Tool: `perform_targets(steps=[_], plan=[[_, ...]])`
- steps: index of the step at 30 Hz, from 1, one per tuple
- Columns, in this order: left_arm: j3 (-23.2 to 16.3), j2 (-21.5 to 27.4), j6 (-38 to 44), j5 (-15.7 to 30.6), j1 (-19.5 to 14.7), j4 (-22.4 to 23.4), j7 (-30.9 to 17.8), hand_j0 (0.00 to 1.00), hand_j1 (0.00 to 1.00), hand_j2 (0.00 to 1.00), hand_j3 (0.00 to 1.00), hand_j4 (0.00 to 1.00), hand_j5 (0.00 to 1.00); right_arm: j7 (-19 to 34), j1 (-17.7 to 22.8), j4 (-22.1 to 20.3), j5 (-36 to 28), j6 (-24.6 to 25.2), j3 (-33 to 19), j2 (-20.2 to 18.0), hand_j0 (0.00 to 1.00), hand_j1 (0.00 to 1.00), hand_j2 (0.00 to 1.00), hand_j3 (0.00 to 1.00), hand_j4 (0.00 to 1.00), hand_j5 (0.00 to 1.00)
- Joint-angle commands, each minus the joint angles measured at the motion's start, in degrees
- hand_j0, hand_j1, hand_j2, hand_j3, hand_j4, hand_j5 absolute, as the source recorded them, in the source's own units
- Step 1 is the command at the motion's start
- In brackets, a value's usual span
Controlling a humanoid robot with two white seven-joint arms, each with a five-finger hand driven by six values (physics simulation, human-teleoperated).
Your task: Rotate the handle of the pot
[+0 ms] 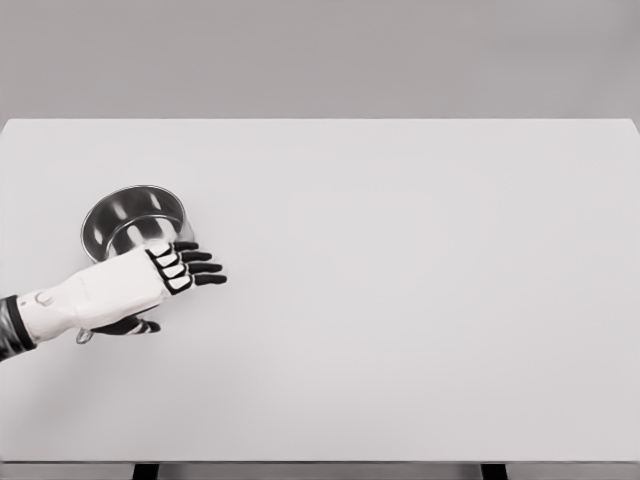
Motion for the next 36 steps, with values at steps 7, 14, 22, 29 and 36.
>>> perform_targets(steps=[7,14,22,29,36], plan=[[0.43,0.28,0.04,-0.59,0.53,0.08,0.10,1.00,1.00,1.00,1.00,1.00,1.00,0.01,0.00,0.00,0.00,-0.01,0.01,0.00,1.00,1.00,1.00,1.00,1.00,1.00],[1.75,0.28,0.04,-1.65,0.53,0.61,0.11,1.00,1.00,1.00,1.00,1.00,1.00,0.01,0.00,0.00,0.00,-0.02,0.01,0.00,1.00,1.00,1.00,1.00,1.00,1.00],[3.59,0.28,0.04,-1.74,0.44,2.89,0.10,1.00,1.00,1.00,1.00,1.00,1.00,0.01,0.00,0.00,0.00,-0.01,0.01,0.00,1.00,1.00,1.00,1.00,1.00,1.00],[4.30,0.28,0.04,-1.74,0.53,3.77,0.11,1.00,1.00,1.00,1.00,1.00,1.00,0.01,0.00,0.00,0.00,-0.02,0.01,0.00,1.00,1.00,1.00,1.00,1.00,1.00],[6.14,1.25,0.04,-1.56,2.28,3.95,0.11,1.00,1.00,1.00,1.00,1.00,1.00,0.01,0.00,0.00,0.00,-0.02,0.01,0.00,1.00,1.00,1.00,1.00,1.00,1.00]])
